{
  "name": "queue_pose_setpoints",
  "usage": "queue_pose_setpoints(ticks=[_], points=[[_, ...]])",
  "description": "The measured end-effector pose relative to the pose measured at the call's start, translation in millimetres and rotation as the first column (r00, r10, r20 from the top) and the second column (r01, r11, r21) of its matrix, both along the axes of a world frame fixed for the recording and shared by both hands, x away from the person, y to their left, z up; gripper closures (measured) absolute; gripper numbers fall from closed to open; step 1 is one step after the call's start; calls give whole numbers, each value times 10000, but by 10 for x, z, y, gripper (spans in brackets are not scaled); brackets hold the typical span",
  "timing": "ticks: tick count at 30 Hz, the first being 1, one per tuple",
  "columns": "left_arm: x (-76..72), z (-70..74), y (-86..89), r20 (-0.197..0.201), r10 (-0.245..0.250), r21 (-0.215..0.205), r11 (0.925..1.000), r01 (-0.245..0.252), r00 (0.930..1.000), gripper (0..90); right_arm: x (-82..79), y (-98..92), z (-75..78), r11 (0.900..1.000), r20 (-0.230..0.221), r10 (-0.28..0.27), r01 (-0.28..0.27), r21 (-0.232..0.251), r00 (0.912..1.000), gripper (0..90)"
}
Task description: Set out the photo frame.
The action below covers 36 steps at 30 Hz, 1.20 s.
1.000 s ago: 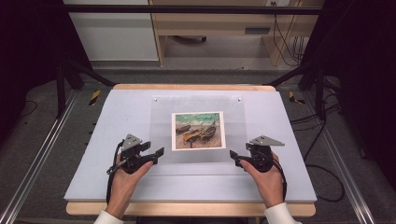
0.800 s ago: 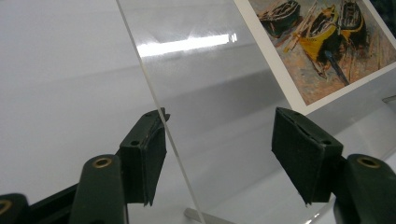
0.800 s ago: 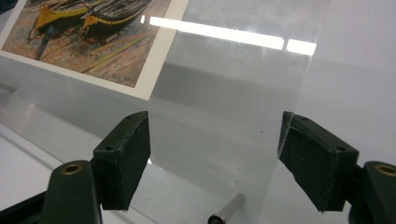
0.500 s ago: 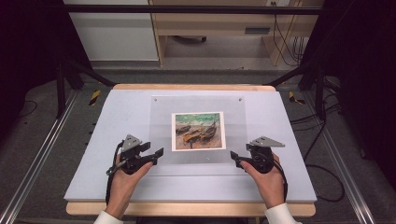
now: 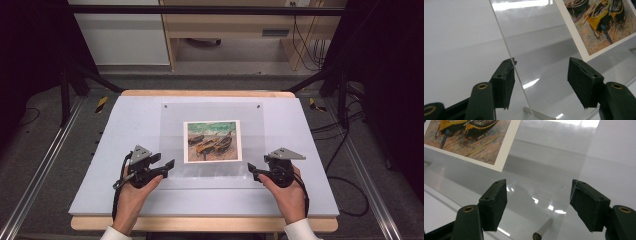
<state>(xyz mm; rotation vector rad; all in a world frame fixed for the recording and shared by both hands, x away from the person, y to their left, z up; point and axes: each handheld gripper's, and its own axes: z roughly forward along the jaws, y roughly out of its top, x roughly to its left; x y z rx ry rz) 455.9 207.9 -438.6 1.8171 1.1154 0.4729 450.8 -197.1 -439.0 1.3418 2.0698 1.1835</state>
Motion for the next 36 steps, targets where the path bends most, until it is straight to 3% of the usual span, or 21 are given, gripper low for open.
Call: queue_pose_setpoints(ticks=[36], points=[[-241, 12, 64, 293, -100, 428, 9990, 87, 9995, 524, -250, -50, -21, 9990, 364, -28, 44, -452, 9993, 478]])
